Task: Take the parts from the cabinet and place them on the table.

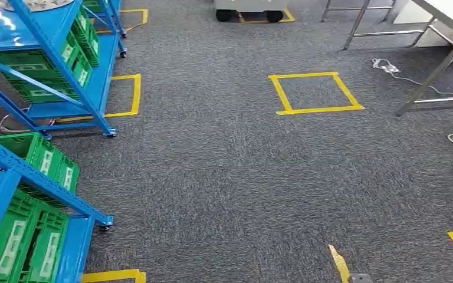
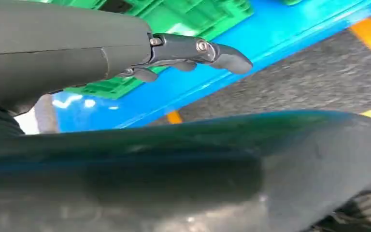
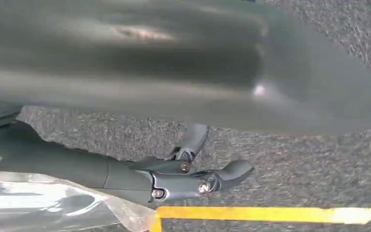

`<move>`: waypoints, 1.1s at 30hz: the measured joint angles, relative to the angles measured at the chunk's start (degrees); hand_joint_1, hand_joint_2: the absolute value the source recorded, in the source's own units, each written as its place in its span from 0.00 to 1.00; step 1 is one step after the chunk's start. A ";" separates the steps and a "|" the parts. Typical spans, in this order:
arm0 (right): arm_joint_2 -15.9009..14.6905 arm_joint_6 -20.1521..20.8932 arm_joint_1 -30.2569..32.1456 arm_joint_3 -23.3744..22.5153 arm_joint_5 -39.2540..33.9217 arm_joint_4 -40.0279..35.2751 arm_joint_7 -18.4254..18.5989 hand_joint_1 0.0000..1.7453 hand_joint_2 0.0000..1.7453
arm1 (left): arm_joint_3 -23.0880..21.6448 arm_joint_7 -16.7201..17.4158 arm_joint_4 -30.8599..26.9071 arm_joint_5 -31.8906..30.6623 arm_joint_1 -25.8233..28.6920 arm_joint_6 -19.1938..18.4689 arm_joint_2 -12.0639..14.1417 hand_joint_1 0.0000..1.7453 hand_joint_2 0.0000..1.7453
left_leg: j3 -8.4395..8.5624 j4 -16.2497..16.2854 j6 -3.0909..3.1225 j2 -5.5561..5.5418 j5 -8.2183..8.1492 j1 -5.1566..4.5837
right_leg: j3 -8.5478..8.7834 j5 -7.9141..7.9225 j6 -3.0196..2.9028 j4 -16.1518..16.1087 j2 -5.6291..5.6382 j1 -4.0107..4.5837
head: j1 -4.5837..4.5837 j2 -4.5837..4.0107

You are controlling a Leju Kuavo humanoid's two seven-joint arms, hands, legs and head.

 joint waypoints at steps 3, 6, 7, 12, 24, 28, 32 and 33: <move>0.00 0.22 -0.20 0.98 0.15 0.00 -0.02 0.00 0.00 | -0.61 -0.50 0.04 1.20 -0.40 0.04 -0.06 0.00 0.00 | -0.16 -0.10 0.32 -1.82 0.14 -0.03 | -5.23 -5.59 0.08 10.66 5.67 -0.17 | 0.35 -0.02; 0.02 0.96 -0.28 2.18 0.02 0.07 -0.11 0.00 0.00 | -1.35 -0.92 0.22 2.38 -1.04 0.04 -0.20 0.00 0.00 | -0.04 -0.04 0.40 -4.35 0.08 -0.09 | -9.87 -5.69 -0.04 17.48 6.31 -0.16 | 0.35 -0.02; 0.02 1.14 -0.39 2.34 -0.07 0.07 -0.22 0.00 0.00 | -1.49 -1.05 0.28 2.58 -1.05 0.04 -0.20 0.00 0.00 | 0.09 -0.03 0.40 -5.21 0.05 -0.08 | -9.19 -3.25 -0.11 14.85 6.42 -0.23 | 0.35 -0.02; 0.00 1.51 -0.86 3.30 -0.35 0.02 -0.52 0.00 0.00 | -2.34 -1.92 0.55 3.63 -1.62 0.13 -0.20 0.00 0.00 | -0.62 0.65 -0.82 -9.02 0.04 -0.09 | -3.41 2.38 -0.37 1.16 11.39 -0.98 | 0.20 -0.02; 0.02 2.43 -1.20 4.39 -0.37 0.00 -0.68 0.00 0.00 | -3.76 -2.64 1.53 4.26 -1.76 0.13 -0.42 0.00 0.00 | -2.56 6.58 -1.32 -0.63 -1.49 -0.21 | -2.45 1.88 -2.73 0.85 1.42 0.52 | -0.15 -0.02; 0.02 2.43 -1.63 4.83 -0.37 0.02 -0.70 0.00 0.00 | -3.82 -2.73 1.73 3.47 -2.15 0.17 -0.33 0.00 0.00 | -0.27 1.22 -0.08 1.78 -0.94 -1.24 | -2.02 1.25 -1.79 0.93 -1.27 0.99 | -0.09 -0.02; 0.02 2.32 -2.10 5.03 -0.35 0.07 -0.94 0.00 0.00 | -3.89 -1.97 1.79 2.82 -1.88 0.22 -0.09 0.00 0.00 | 0.13 0.26 1.10 -0.72 -0.21 -0.65 | -3.37 -1.85 -0.74 4.60 3.65 0.39 | 0.30 -0.02; 0.02 2.27 -2.04 5.22 -0.35 0.09 -1.01 0.00 0.00 | -3.91 -1.35 1.79 2.42 -2.19 0.24 -0.04 0.00 0.00 | -0.01 0.27 1.25 -1.44 -0.15 -0.61 | -5.57 -4.06 -0.56 9.20 5.26 0.24 | 0.44 -0.02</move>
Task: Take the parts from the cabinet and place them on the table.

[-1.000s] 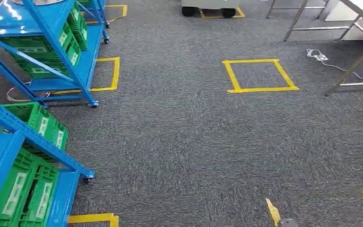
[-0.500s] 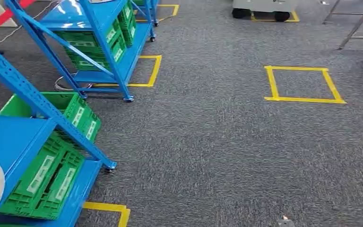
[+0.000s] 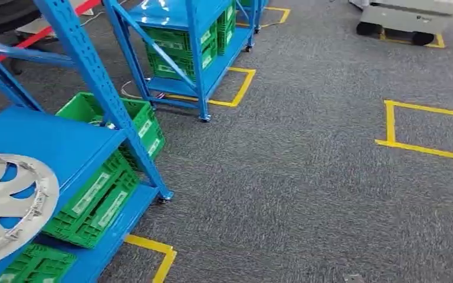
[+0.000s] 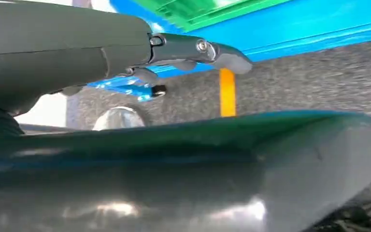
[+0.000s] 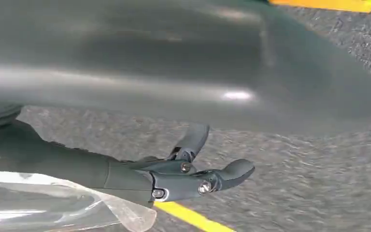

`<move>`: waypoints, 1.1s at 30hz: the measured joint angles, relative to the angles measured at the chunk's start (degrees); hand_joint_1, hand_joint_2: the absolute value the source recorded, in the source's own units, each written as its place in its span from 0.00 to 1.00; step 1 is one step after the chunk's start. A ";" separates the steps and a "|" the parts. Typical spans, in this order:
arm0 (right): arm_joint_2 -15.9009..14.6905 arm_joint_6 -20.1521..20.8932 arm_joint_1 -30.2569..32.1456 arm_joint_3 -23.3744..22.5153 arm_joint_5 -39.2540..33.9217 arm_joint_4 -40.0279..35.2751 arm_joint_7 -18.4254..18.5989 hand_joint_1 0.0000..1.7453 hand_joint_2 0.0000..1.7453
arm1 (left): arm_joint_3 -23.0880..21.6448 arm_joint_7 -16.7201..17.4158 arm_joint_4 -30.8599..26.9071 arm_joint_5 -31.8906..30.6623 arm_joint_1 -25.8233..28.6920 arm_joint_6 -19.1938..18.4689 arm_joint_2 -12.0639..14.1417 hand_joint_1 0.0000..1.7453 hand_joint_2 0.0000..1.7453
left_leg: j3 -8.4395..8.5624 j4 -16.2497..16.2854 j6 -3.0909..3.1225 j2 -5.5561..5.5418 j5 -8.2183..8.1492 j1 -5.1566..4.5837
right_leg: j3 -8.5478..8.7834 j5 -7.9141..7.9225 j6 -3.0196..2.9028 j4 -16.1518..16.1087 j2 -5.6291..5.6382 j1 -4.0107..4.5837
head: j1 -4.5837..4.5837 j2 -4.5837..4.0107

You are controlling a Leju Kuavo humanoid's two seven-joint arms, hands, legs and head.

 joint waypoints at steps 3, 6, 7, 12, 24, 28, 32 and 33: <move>0.00 -0.26 0.11 0.70 -0.04 0.00 -0.04 0.00 0.00 | 0.00 1.51 -0.13 -1.59 -0.28 0.00 0.26 0.00 0.00 | -0.01 0.02 0.11 -2.47 0.06 0.00 | -5.36 -2.65 0.40 9.91 1.02 -0.21 | -0.04 0.00; -0.02 -0.28 0.02 0.83 -0.02 0.00 -0.09 0.00 0.00 | 0.00 1.96 -0.15 -1.94 -0.29 -0.02 0.48 0.00 0.00 | 0.42 0.22 -0.21 -4.96 -0.11 0.16 | -0.91 5.15 0.65 -1.32 2.08 -0.76 | -0.09 0.00; -0.02 -0.28 0.01 0.85 0.00 0.00 -0.11 0.00 0.00 | 0.00 1.99 -0.15 -2.07 -0.28 -0.02 0.54 0.00 0.00 | 0.36 0.32 -0.54 -5.63 -0.28 0.20 | 1.00 7.01 0.90 -5.85 5.08 -1.25 | 0.02 0.00; 0.00 -0.63 -0.12 1.33 -0.04 -0.04 -0.13 0.00 0.00 | 0.00 2.60 -1.03 -3.34 -0.16 0.00 1.38 0.00 0.00 | -1.20 0.76 -2.56 -9.53 0.29 0.62 | 2.23 6.19 -0.82 -7.56 4.79 -1.06 | -0.11 0.00; -0.02 -0.90 -0.30 1.66 0.00 -0.20 -0.20 0.00 0.00 | 0.02 3.28 -3.32 -4.26 -0.09 0.00 2.62 0.00 0.00 | -0.27 1.09 -1.81 5.37 -0.56 -0.36 | 3.50 4.71 -1.33 -7.93 -5.16 0.19 | -0.48 0.00; -0.22 -1.09 -0.61 1.62 0.00 -0.48 -0.22 0.00 0.00 | 0.33 4.26 -4.87 -5.15 0.60 0.02 3.45 0.00 0.00 | 0.04 0.24 -0.54 2.39 -0.07 0.04 | 4.29 3.94 -0.11 -8.27 -6.68 0.05 | -0.51 0.00; -0.44 -1.53 -0.43 1.64 -0.07 -0.81 -0.35 0.00 0.00 | 1.18 5.57 -6.84 -7.51 0.77 0.02 4.22 0.00 0.00 | -0.16 0.24 -0.01 -0.53 0.04 0.15 | -2.98 -3.33 0.30 7.13 0.81 -0.26 | 0.07 0.00; -0.44 -1.60 -0.33 1.66 -0.04 -0.83 -0.33 0.00 0.00 | 1.38 5.76 -7.13 -7.84 0.87 0.02 4.28 0.00 0.00 | -0.11 0.25 -0.01 -1.37 0.03 0.14 | -4.80 -3.63 0.33 10.11 0.99 -0.27 | 0.13 0.00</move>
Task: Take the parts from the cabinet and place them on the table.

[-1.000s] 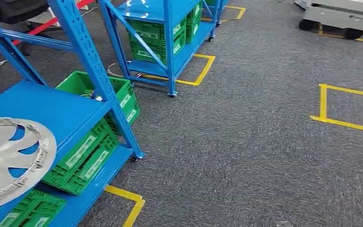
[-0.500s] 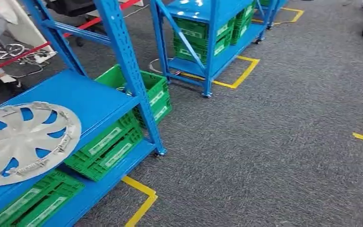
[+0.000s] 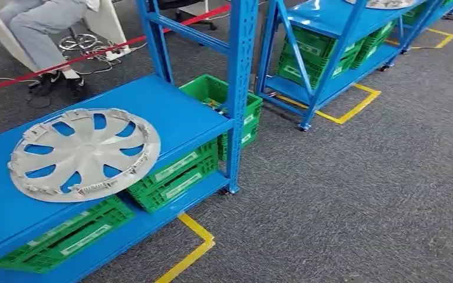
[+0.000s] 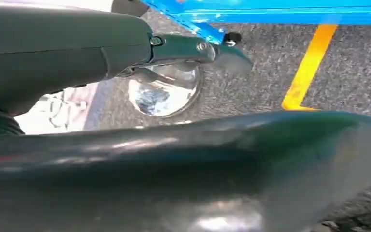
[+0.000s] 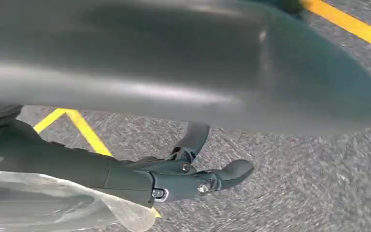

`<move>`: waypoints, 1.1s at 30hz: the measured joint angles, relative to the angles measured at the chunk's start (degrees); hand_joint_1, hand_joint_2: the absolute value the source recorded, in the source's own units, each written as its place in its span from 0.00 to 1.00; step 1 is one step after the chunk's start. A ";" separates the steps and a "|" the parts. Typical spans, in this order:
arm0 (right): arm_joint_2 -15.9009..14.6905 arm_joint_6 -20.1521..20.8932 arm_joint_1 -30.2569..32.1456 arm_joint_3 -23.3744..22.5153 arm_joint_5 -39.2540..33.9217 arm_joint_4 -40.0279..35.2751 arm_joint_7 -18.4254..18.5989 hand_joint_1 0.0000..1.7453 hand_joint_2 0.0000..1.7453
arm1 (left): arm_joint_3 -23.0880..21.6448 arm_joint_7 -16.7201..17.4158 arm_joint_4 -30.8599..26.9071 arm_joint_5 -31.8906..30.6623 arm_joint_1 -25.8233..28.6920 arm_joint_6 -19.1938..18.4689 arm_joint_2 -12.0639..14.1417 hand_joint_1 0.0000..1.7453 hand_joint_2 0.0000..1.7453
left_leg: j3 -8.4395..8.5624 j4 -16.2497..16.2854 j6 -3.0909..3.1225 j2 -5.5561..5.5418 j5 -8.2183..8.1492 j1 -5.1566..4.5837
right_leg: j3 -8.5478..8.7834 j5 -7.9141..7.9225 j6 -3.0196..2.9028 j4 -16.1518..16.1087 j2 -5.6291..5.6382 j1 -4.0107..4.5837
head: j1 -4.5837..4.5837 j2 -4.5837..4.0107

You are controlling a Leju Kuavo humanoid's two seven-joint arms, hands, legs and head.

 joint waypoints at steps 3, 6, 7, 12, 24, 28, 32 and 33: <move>-0.09 -0.04 0.15 0.13 0.02 -0.13 -0.02 0.00 0.00 | 0.37 0.33 -0.76 -0.15 0.29 0.00 0.26 0.00 0.00 | 0.46 0.06 -0.16 -2.65 -0.13 0.08 | 2.21 7.05 -0.16 -7.82 0.53 -0.12 | -0.02 0.00; -0.20 -0.11 0.19 0.17 0.02 -0.30 -0.04 0.00 0.00 | 0.53 0.33 -1.31 -0.26 0.32 0.00 0.46 0.00 0.00 | 0.29 0.59 -0.95 -4.96 -0.54 -0.05 | 6.60 9.87 -0.41 -17.88 5.49 -0.77 | -0.07 0.00; -0.20 -0.11 0.16 0.20 0.02 -0.33 -0.04 0.00 0.00 | 0.63 0.33 -1.44 -0.33 0.40 0.00 0.57 0.00 0.00 | -0.05 0.45 -1.40 -5.54 -0.26 0.07 | 6.77 9.89 -0.64 -17.49 4.81 -0.57 | -0.09 0.00; -0.26 -0.20 -0.02 0.22 0.04 -0.70 -0.04 0.00 0.00 | 0.85 0.39 -2.01 -0.46 0.99 0.00 1.14 0.00 0.00 | -2.46 5.05 -2.97 -0.75 -3.48 0.09 | 7.02 10.14 -2.45 -17.99 1.21 -0.53 | -0.59 0.00; -0.26 -0.66 0.24 0.15 0.02 -1.42 -0.04 0.00 0.00 | 3.32 3.15 -4.96 -4.72 2.78 0.00 2.38 0.00 0.00 | -0.31 0.79 -1.34 4.61 -0.73 -0.86 | 8.94 8.29 -1.43 -18.13 -8.14 0.57 | -0.59 0.02; -0.37 -0.66 0.24 -0.22 0.04 -1.62 -0.13 0.00 0.00 | 3.76 3.57 -5.55 -5.31 3.22 0.00 2.49 0.00 0.00 | 0.29 -0.31 -0.16 1.90 -0.05 0.07 | 5.49 3.24 -0.36 -10.25 -1.05 0.08 | 0.04 0.00; -0.42 -0.66 0.65 -0.13 -0.02 -1.62 -0.04 0.00 0.00 | 3.78 3.59 -5.88 -5.44 3.24 0.00 2.38 0.00 0.00 | 0.51 -0.25 -0.15 -1.42 -0.08 0.07 | 0.10 2.54 -0.04 -1.57 0.02 -0.07 | 0.02 0.00; -0.42 -0.66 0.64 -0.13 0.00 -1.62 -0.04 0.00 0.00 | 3.78 3.59 -5.88 -5.42 3.31 0.00 2.36 0.00 0.00 | 0.67 -0.23 -0.25 -2.25 -0.15 0.11 | 1.46 5.43 -0.01 -5.38 0.16 -0.14 | 0.04 0.00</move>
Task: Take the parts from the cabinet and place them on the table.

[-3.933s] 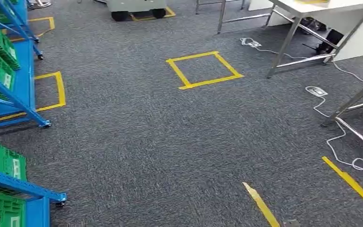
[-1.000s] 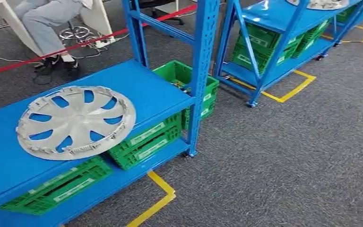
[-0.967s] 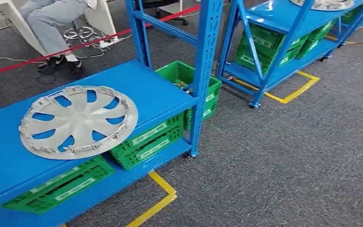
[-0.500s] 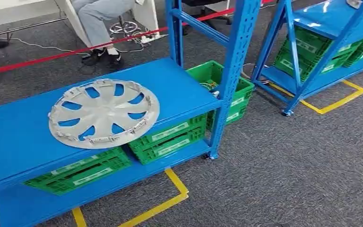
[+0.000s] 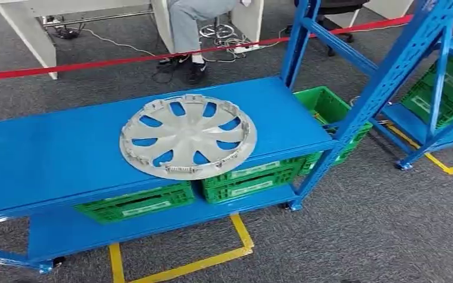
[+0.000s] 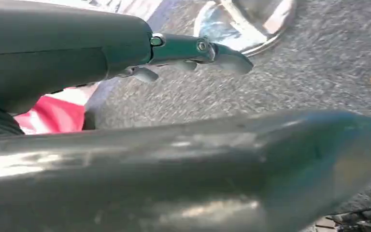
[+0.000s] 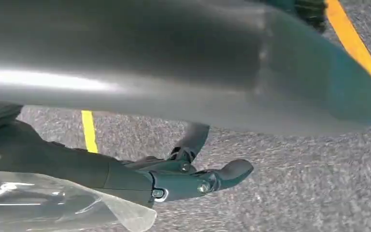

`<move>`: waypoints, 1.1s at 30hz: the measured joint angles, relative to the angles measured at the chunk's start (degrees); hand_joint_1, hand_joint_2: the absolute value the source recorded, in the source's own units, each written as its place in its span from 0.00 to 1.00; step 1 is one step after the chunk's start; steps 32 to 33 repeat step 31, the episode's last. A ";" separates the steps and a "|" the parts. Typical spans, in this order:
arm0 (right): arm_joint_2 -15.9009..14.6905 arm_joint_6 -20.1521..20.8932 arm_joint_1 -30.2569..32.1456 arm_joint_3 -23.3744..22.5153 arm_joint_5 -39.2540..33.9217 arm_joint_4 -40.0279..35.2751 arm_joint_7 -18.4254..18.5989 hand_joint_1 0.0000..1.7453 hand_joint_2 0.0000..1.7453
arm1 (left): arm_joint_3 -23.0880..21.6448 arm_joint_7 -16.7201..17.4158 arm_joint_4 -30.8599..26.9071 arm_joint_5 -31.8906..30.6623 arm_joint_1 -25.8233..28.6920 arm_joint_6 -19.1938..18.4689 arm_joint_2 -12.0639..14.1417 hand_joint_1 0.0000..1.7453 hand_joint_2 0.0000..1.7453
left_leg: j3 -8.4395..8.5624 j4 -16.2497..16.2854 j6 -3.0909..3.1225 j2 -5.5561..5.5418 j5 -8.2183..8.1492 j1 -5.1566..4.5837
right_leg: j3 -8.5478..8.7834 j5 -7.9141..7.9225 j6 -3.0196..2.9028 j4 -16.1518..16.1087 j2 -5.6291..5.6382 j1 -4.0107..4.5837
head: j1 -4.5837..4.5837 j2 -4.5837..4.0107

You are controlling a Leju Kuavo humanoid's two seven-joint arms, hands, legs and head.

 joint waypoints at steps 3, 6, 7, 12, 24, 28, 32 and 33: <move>-0.07 0.00 -0.02 -0.04 -0.02 0.00 0.00 0.00 0.00 | 0.18 0.00 -0.04 0.00 0.00 0.00 0.00 0.00 0.00 | 0.21 0.27 -0.88 -2.14 -0.39 -0.19 | 4.97 4.35 0.04 -11.41 5.54 -0.64 | 0.02 0.00; -0.07 -0.02 -0.07 -0.04 -0.04 -0.07 0.02 0.00 0.00 | 0.48 0.00 -0.28 -0.04 0.15 0.00 0.13 0.00 0.00 | -0.74 0.39 -2.01 -4.30 0.16 0.40 | 5.52 4.22 -1.11 -11.82 3.85 -0.25 | 0.00 0.00; -0.07 0.00 -0.10 -0.07 0.04 -0.09 -0.02 0.00 0.00 | 0.50 0.00 -0.28 -0.04 0.29 0.00 0.20 0.00 0.00 | -0.92 0.45 -2.21 -4.98 0.16 0.37 | 5.62 4.40 -1.45 -12.06 3.14 -0.51 | -0.02 0.00; -0.11 -0.02 0.17 -0.22 0.02 -0.13 -0.07 0.00 0.00 | 0.66 0.11 -0.66 -0.17 0.13 0.00 0.42 0.00 0.00 | -8.26 16.29 -3.35 3.04 -8.07 0.29 | 5.96 4.09 -2.80 -12.38 -1.20 -0.20 | -0.61 0.00; -0.11 -0.02 0.38 -2.05 0.02 -0.55 0.26 0.00 0.00 | 1.92 1.84 -2.25 -1.68 2.02 0.00 1.14 0.00 0.00 | -0.49 0.89 -1.71 6.33 -0.51 -0.62 | 6.85 2.57 -2.38 -12.54 -6.20 1.00 | -0.46 0.00; -0.11 -0.02 0.87 -2.62 0.02 -0.50 1.05 0.00 0.00 | 2.25 1.88 -2.47 -1.90 1.91 0.00 1.16 0.00 1.00 | -0.48 0.90 -1.47 6.45 -0.66 -0.63 | 7.59 2.82 -1.98 -12.91 -5.97 0.98 | -0.48 0.00; -0.11 -0.02 1.46 -3.91 0.02 -0.39 2.24 0.00 1.00 | 2.71 0.70 -2.54 0.34 1.95 0.00 1.14 0.00 1.00 | -0.47 0.93 -1.37 6.47 -0.72 -0.64 | 7.58 2.91 -1.82 -13.03 -5.91 0.94 | -0.48 0.00; -0.11 -0.02 1.46 -3.91 0.02 -0.39 2.24 0.00 1.00 | 2.71 0.70 -2.54 0.34 1.95 0.00 1.14 0.00 1.00 | -0.47 0.93 -1.37 6.47 -0.72 -0.64 | 7.58 2.91 -1.82 -13.03 -5.91 0.94 | -0.48 0.00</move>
